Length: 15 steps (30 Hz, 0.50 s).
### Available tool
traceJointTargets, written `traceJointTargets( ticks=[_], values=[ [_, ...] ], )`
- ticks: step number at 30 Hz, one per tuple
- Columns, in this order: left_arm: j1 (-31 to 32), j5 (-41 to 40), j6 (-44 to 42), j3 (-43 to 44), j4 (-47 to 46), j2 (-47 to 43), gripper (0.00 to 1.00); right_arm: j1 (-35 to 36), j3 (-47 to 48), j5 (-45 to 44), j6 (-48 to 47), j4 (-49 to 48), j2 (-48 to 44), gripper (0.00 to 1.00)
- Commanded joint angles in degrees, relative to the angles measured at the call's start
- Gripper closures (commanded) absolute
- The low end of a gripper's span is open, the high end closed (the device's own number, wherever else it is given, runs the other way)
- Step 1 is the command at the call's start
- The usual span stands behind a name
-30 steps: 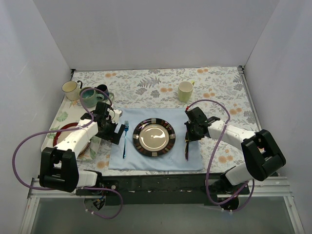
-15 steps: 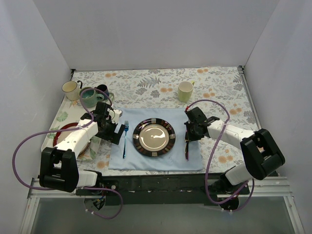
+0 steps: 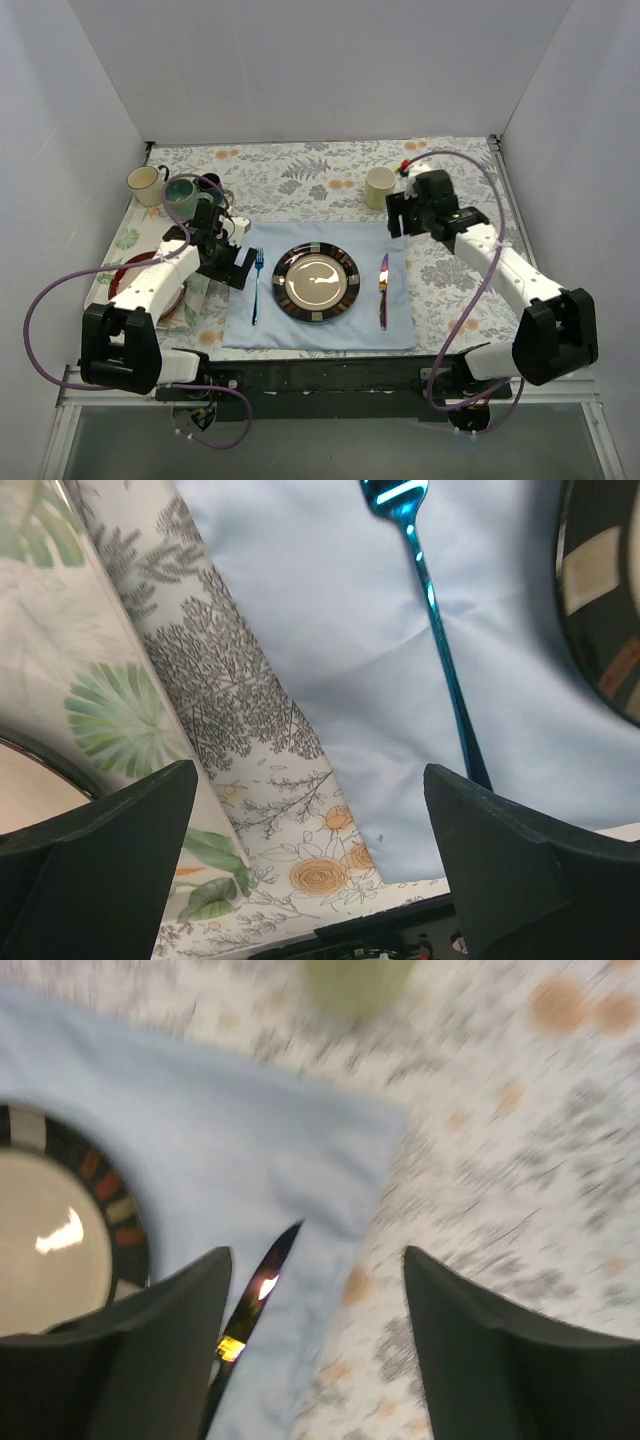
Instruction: Set the dinner table for one person
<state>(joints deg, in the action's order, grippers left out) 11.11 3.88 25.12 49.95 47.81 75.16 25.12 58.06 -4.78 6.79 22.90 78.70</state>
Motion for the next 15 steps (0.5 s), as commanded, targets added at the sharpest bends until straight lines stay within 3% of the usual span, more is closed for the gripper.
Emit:
traceJointTargets(
  ticks=[1,3,5,7,8,10,15],
  values=[
    [0.14,3.32,-1.3,5.41,-1.32,-1.59,0.02,-9.73,4.0,6.35,-20.55,-14.16,-3.64,0.16],
    [0.14,5.51,-1.31,7.7,-1.84,-1.07,0.02,-10.97,2.94,10.71,-26.36,-19.27,-2.94,0.07],
    [0.14,6.75,-1.13,10.23,-1.58,0.08,0.02,-13.25,4.59,17.84,-31.82,-24.02,-0.49,0.06],
    [0.14,6.76,-1.04,11.56,-1.14,1.13,0.02,-14.57,10.63,24.37,-30.36,-18.37,3.02,0.07],
    [0.14,6.32,-0.87,12.09,-1.14,1.31,0.02,-14.58,18.76,24.38,-28.86,-14.84,7.83,0.12],
    [0.13,4.83,-0.87,12.62,-1.4,1.66,0.02,-14.58,26.19,22.8,-24.13,-8.08,12.86,0.2],
    [0.14,3.59,-0.25,12.19,-1.58,3.5,0.02,-14.31,30.88,19.9,-16.82,-7.16,21.49,0.37]
  ],
)
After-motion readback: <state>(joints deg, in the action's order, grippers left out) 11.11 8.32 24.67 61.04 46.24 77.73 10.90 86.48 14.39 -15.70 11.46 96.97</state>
